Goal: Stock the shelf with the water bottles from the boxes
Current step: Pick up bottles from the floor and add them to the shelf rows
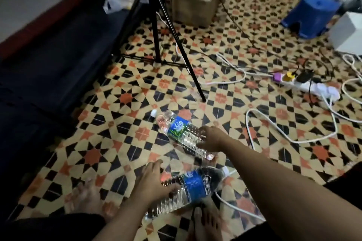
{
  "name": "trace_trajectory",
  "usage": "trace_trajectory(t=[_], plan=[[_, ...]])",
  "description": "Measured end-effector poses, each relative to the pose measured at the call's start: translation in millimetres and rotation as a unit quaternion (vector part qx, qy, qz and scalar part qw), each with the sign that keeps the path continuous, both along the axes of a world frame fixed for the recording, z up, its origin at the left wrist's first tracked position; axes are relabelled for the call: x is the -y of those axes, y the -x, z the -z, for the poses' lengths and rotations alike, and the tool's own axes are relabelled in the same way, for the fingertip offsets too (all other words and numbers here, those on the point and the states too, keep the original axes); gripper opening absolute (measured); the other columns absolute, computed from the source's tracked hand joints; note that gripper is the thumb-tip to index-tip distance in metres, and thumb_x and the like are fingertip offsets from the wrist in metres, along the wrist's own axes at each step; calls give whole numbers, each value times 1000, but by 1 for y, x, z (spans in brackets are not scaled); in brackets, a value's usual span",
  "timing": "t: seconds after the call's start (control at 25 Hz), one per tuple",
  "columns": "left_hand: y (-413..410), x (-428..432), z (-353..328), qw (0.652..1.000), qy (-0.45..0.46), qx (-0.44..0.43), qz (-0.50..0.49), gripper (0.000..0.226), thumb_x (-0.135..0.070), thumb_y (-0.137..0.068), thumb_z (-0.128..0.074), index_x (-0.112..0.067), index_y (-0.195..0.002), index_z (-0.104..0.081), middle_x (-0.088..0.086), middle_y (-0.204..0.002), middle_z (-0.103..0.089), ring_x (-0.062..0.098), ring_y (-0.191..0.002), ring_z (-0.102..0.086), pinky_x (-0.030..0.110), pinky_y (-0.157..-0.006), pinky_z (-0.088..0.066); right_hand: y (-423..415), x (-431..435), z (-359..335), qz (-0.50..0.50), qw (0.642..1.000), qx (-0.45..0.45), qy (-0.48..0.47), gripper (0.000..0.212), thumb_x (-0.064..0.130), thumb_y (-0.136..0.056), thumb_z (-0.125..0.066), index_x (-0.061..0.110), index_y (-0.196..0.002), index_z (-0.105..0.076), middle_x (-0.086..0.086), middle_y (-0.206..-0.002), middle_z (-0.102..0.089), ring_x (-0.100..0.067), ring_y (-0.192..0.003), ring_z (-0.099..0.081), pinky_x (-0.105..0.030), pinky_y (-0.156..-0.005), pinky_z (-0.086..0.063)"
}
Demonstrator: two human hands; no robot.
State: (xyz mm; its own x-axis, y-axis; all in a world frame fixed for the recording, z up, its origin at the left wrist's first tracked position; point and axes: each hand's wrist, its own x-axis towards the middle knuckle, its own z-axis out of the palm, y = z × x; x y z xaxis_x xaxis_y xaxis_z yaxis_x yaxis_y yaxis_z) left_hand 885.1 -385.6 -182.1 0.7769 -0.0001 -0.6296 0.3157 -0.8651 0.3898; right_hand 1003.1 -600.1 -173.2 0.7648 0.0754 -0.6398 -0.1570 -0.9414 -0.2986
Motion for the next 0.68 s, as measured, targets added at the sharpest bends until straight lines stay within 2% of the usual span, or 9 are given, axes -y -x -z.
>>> trace_trajectory(t=[0.16,0.32,0.44,0.56,0.68], plan=[[0,14,41,992,-1,-42,117,119,-71,-63,-74,-29,-156,-13,-2,-162,-18,21,-149,-17,42,-120,-23,-10,1,26,20,1000,-7,-13,84,40,-88,-69,17,-154,-22,-16,-147,-44,-32,-129,-47,-43,-109,-41],[13,19,79,985,-7,-38,171,119,-74,-56,-75,-41,-152,-13,-7,-155,-31,19,-143,-29,45,-113,-33,-12,-7,52,5,1000,4,13,93,49,-86,-69,26,-155,-12,-16,-155,-30,-37,-140,-33,-51,-113,-31],[16,3,86,987,9,16,163,106,-68,-61,-76,-43,-149,-23,-13,-148,-41,12,-134,-41,38,-108,-38,-14,-11,63,-6,998,4,63,108,57,-81,-70,29,-156,2,-19,-156,-26,-40,-141,-30,-57,-115,-27],[17,-32,86,993,-4,37,110,92,-55,-61,-84,-46,-140,-36,-17,-131,-54,7,-117,-55,32,-98,-48,-20,-15,68,-26,995,10,92,109,54,-82,-71,28,-156,5,-21,-154,-29,-41,-136,-37,-56,-110,-36],[16,-73,91,999,-24,19,32,96,-53,-56,-87,-48,-136,-35,-12,-127,-56,11,-102,-63,36,-84,-58,-26,-13,65,-35,995,4,97,107,47,-83,-73,28,-155,3,-23,-150,-34,-42,-128,-47,-53,-101,-46]])
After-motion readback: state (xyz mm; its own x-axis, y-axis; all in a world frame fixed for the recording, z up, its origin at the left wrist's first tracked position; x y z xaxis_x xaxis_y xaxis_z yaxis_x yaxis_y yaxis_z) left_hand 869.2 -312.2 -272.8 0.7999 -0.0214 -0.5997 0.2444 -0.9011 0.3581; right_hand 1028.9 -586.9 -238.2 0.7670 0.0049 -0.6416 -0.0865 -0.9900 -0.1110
